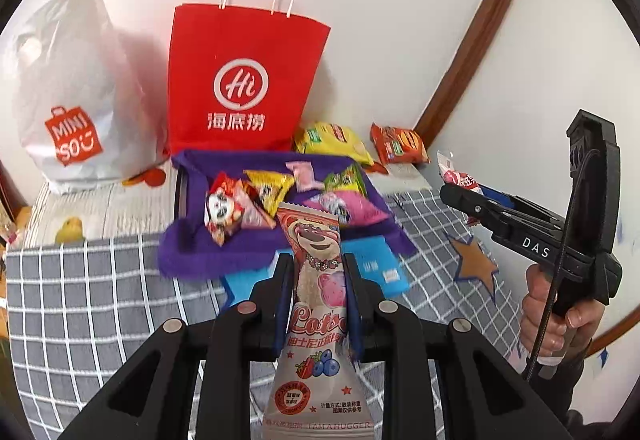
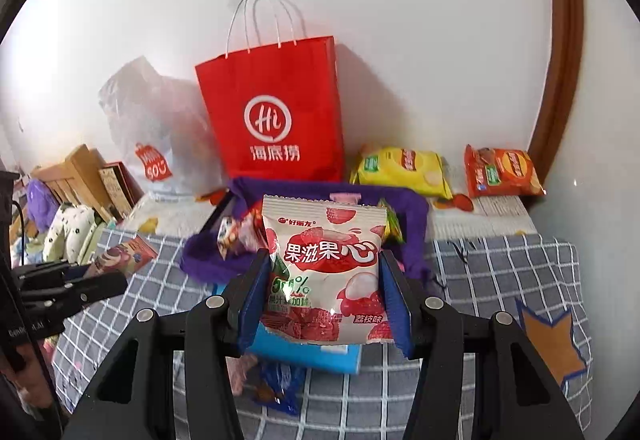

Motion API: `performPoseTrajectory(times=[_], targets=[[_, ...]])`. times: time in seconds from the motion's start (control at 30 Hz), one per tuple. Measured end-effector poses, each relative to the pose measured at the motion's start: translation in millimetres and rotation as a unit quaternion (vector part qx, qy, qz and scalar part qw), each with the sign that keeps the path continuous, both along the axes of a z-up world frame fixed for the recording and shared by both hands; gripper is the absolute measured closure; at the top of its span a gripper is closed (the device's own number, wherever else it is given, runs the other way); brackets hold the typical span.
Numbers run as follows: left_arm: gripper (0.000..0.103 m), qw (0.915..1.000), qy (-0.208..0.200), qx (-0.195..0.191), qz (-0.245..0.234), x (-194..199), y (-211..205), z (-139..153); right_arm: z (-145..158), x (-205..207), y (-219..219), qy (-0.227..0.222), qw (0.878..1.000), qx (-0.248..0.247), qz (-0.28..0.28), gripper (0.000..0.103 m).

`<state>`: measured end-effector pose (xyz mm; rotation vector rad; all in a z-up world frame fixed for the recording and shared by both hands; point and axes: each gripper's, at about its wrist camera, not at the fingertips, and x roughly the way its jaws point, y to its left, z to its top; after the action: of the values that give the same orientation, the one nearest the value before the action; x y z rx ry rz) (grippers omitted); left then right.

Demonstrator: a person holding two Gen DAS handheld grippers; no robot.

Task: Organize snacks

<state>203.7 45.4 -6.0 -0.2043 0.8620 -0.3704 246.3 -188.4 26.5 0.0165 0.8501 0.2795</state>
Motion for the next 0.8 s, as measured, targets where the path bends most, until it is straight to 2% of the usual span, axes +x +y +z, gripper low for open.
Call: performPoseTrajectory(times=[0.23, 0.57, 0.8], targets=[[0.08, 0.9999, 0.001, 0.01, 0.01, 36.2, -1.0, 7.8, 1.2, 35.7, 8.3, 0.008, 1.0, 0.022, 0.006, 0.05], [0.08, 0.9998, 0.009, 0.018, 0.008, 88.8, -12.2, 2.7, 1.9, 78.2, 20.2, 0.0, 1.0, 0.02, 0.003, 0.05], [0.08, 0.9999, -0.003, 0.007, 0.011, 125.1, -17.6, 8.2, -7.8, 107.0, 15.4, 0.0, 1.0, 0.022, -0.008, 0.05]])
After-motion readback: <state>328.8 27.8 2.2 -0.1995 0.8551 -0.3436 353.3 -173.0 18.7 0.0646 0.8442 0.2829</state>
